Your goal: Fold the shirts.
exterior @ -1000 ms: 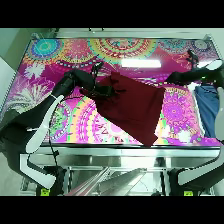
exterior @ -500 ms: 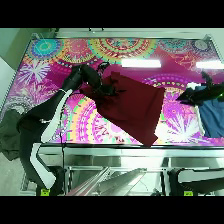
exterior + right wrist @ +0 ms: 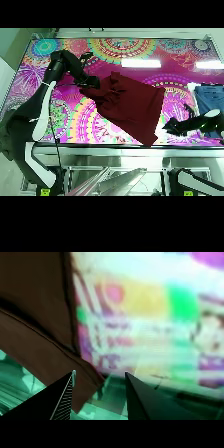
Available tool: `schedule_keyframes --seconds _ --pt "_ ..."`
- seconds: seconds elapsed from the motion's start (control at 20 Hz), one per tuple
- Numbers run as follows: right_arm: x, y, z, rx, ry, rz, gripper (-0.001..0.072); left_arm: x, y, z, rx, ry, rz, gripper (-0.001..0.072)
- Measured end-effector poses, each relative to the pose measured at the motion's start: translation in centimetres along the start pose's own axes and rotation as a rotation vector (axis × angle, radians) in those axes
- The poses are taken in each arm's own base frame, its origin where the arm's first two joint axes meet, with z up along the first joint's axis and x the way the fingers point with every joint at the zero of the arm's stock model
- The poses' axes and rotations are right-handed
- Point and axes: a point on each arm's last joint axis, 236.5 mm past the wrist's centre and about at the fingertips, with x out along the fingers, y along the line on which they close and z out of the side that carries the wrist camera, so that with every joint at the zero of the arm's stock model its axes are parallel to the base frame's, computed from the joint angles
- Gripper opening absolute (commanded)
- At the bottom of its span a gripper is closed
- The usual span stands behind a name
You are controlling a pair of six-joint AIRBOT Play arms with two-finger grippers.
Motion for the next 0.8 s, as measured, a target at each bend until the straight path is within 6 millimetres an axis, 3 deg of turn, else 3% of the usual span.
schedule_keyframes --seconds 0.2,0.25,0.35,0.45,0.5,0.65,0.8 --pt "2.5 0.7 -2.8 -0.015 0.068 0.036 0.0379 0.4 1.4 -2.4 -0.047 0.050 0.003 0.0703" --pt "3.0 1.0 -3.2 -0.025 0.084 0.039 0.0344 0.7 1.5 -2.9 -0.055 0.062 0.002 0.0703" --pt "4.2 1.5 -3.7 -0.059 0.103 0.035 0.0150 1.6 1.5 -3.7 -0.062 0.080 0.001 0.0703" --pt "5.0 2.2 -3.4 -0.101 0.096 0.045 0.0017 2.1 1.2 -4.0 -0.060 0.087 0.000 0.0703" --pt "5.1 2.5 -3.0 -0.123 0.086 0.045 0.0019 2.2 1.2 -4.0 -0.058 0.085 0.000 0.0703" --pt "3.9 4.2 -0.6 -0.200 0.024 0.050 0.0018 1.5 1.1 -3.1 -0.049 0.052 0.003 0.0703" --pt "0.1 6.5 2.8 -0.294 -0.057 0.038 0.0018 0.1 1.4 -1.9 -0.048 0.012 0.008 0.0703"
